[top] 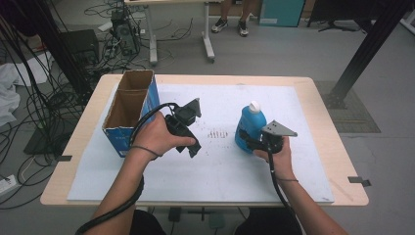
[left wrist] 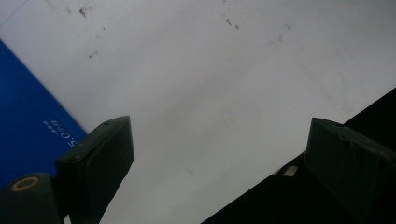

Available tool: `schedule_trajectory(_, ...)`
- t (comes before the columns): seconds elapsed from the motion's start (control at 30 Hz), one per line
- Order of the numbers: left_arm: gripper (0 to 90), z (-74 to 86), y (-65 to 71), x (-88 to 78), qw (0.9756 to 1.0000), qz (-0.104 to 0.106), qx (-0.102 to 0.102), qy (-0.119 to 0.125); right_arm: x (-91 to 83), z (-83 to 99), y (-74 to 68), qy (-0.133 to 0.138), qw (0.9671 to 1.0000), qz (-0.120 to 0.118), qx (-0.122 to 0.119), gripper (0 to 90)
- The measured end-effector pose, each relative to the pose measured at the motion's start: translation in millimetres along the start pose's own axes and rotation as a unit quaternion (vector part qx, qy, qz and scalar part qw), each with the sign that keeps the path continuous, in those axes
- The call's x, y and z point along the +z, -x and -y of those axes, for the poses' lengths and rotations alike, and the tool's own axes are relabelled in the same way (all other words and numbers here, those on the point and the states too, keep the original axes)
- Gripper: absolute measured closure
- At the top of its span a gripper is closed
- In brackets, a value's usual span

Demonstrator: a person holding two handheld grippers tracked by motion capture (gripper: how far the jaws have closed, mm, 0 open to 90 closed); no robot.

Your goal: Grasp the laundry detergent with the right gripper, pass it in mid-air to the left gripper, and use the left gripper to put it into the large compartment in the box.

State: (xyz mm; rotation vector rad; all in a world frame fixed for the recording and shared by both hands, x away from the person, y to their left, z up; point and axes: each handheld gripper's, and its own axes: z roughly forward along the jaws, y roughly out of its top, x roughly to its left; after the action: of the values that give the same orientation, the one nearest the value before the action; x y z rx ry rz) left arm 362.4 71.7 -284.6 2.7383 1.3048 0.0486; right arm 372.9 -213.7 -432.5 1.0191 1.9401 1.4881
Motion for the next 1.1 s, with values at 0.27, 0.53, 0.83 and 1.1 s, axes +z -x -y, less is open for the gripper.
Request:
schedule_trajectory(0.27,8.2,-4.1,-1.8,-17.1,0.9995,0.002,0.03,0.013,-7.3,-13.7,3.7,-0.004,0.9999,-0.013,-0.008,44.3)
schedule_trajectory(0.53,8.1,-7.9,0.2,-35.9,0.9974,0.005,0.066,0.028,-13.9,-35.2,3.7,-0.005,0.9992,-0.035,-0.016,44.2)
schedule_trajectory(0.83,8.1,-7.6,-3.0,-70.1,0.9904,0.01,0.123,0.061,-22.2,-61.0,6.8,-0.008,0.996,-0.086,-0.026,44.0)
schedule_trajectory(1.1,8.1,-8.8,-1.3,-92.9,0.9834,0.007,0.164,0.078,-28.8,-80.4,1.2,-0.015,0.9883,-0.15,-0.02,43.9)
